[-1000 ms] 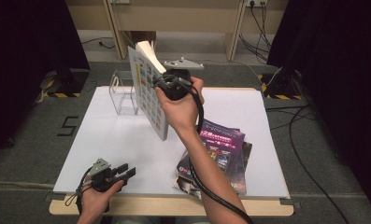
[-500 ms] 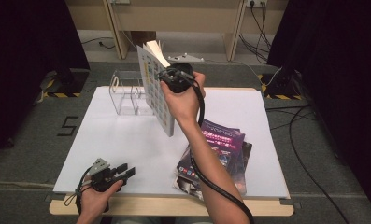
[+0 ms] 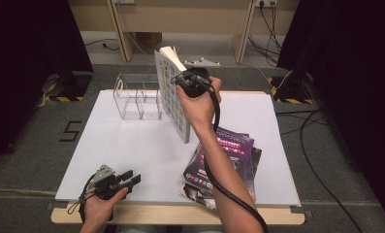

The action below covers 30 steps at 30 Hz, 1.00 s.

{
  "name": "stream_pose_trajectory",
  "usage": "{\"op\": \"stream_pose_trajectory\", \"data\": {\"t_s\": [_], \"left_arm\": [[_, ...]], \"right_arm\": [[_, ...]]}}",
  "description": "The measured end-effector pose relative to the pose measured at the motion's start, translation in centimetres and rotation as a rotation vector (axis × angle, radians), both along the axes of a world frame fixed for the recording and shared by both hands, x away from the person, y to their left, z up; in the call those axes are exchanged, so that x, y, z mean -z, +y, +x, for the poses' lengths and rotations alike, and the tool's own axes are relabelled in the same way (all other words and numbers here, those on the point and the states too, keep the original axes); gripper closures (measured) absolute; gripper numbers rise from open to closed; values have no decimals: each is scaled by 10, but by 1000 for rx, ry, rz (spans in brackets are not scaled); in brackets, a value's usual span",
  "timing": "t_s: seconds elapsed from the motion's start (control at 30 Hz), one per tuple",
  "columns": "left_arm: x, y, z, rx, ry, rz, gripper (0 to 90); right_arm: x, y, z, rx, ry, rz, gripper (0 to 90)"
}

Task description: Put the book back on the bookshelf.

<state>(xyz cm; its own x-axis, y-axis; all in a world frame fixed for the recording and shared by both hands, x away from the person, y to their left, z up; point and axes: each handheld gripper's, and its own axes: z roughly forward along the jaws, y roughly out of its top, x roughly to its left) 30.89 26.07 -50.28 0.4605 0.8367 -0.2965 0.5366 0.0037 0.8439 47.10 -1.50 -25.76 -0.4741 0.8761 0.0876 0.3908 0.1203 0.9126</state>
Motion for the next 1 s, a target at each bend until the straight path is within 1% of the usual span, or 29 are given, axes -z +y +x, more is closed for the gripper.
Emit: {"op": "stream_pose_trajectory", "data": {"t_s": [0.23, 0.4, 0.47, 0.67, 0.87, 1.0], "left_arm": [[0, 1, 0, -1, 2, 2, 551], [0, 1, 0, -4, -4, -4, 550], [0, 2, 0, -3, -4, -5, 550], [0, 2, 0, -3, -4, 2, 550], [0, 2, 0, -5, -4, 0, 550], [0, 2, 0, -4, -4, 0, 550]], "right_arm": [[5, 9, 7, 25, -21, 7, 747], [10, 17, 15, 38, -25, -10, 747], [11, 19, 18, 44, -28, -6, 748], [10, 25, 24, 56, -49, -8, 747], [10, 29, 30, 74, -60, 6, 748], [11, 31, 37, 86, -76, 18, 748]]}}
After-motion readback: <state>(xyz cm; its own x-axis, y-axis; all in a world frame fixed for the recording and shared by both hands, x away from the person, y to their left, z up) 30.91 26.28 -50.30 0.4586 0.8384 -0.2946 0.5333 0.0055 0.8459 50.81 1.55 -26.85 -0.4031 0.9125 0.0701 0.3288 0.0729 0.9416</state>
